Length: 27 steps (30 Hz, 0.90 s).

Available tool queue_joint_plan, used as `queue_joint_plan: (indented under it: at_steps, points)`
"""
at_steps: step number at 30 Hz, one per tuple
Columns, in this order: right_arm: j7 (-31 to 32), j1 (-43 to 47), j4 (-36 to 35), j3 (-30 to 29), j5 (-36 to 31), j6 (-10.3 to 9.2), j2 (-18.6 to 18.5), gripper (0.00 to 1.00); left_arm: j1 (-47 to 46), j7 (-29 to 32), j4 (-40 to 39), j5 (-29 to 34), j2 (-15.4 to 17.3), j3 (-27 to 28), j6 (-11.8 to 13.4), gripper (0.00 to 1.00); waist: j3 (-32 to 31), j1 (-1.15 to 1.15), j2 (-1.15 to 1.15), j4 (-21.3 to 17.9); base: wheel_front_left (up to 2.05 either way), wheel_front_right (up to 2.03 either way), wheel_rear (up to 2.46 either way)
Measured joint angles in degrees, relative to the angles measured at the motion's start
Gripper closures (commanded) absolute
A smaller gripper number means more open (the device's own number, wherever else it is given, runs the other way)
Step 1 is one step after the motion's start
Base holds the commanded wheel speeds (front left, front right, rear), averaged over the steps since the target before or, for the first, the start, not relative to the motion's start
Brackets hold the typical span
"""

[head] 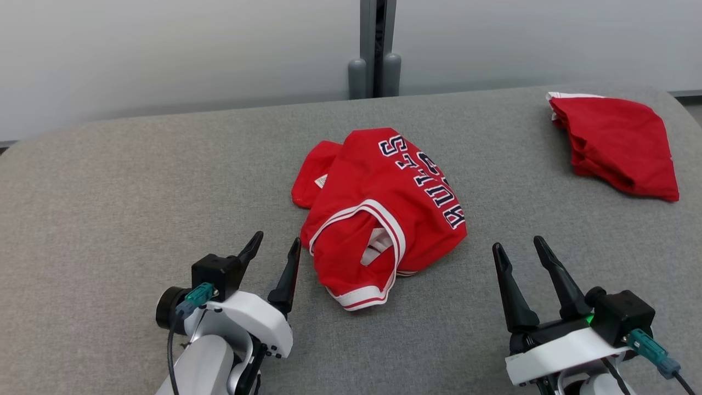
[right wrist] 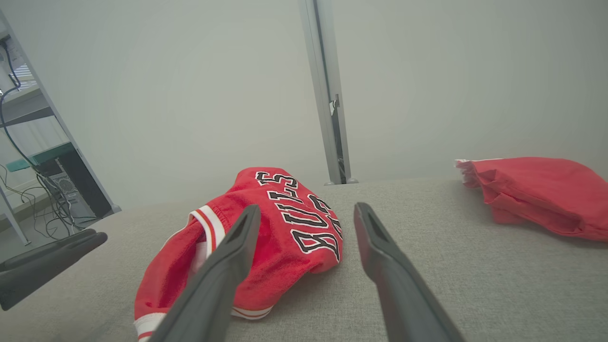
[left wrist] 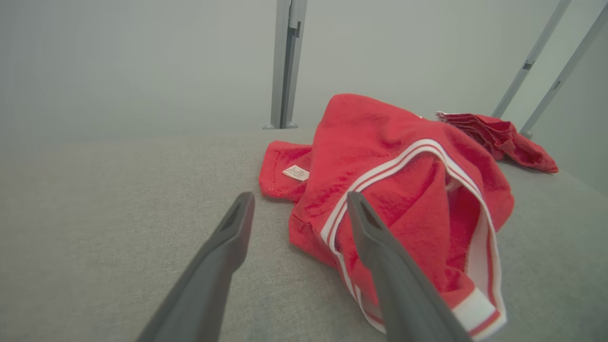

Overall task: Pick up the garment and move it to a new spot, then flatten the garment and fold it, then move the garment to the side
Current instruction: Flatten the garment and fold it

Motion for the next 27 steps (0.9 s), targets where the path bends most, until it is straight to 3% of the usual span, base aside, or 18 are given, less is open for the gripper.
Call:
queue_joint_plan:
  at_steps: [14, 16, 18, 19, 22, 26, 27]
  points:
    - [0.01, -2.90, -0.47, 0.11, -0.14, 0.00, -0.01, 0.00, -10.18, 2.31, 17.02, -0.67, 0.00, -5.87, -1.86, 0.03, 4.62, 0.00, 0.00, -4.10, 0.00, 0.00, 0.00]
    - [0.00, -2.91, -0.47, 0.20, -0.14, 0.00, -0.11, 0.00, -10.73, 2.13, 18.00, -1.49, 0.02, -6.87, -2.16, 0.25, 4.76, 0.00, 0.00, -4.46, 0.00, 0.00, 0.00]
    - [0.00, -2.98, -0.47, 0.24, -0.14, 0.00, -0.32, 0.00, -11.29, 1.76, 18.73, -2.09, -0.01, -8.00, -2.29, 0.81, 4.93, 0.00, 0.00, -4.74, 0.00, 0.00, 0.00]
    - [0.00, -3.07, -0.47, 0.30, -0.14, 0.00, -0.38, 0.00, -11.64, 1.54, 19.03, -2.22, -0.02, -8.49, -2.33, 1.00, 4.98, 0.00, 0.00, -4.86, 0.00, 0.00, 0.00]
    - [0.01, -3.10, -0.46, 0.35, -0.14, 0.00, -0.65, 0.00, -12.73, 0.64, 20.27, -2.47, -0.03, -8.94, -1.63, 1.00, 4.84, 0.00, 0.00, -5.06, 0.00, 0.00, 0.00]
    - [0.01, -3.07, -0.47, 0.19, -0.14, 0.00, -0.74, 0.00, -14.54, -0.62, 19.67, -0.89, 1.07, -7.70, 2.52, 1.00, 4.50, 0.00, 0.00, -5.03, 0.00, 0.00, 0.00]
    - [0.00, -3.03, -0.48, 0.02, -0.14, 0.00, -0.74, 0.00, -15.35, -0.81, 18.22, 0.41, 3.08, -6.98, 4.54, 1.00, 4.42, 0.00, 0.00, -4.89, 0.00, 0.00, 0.00]
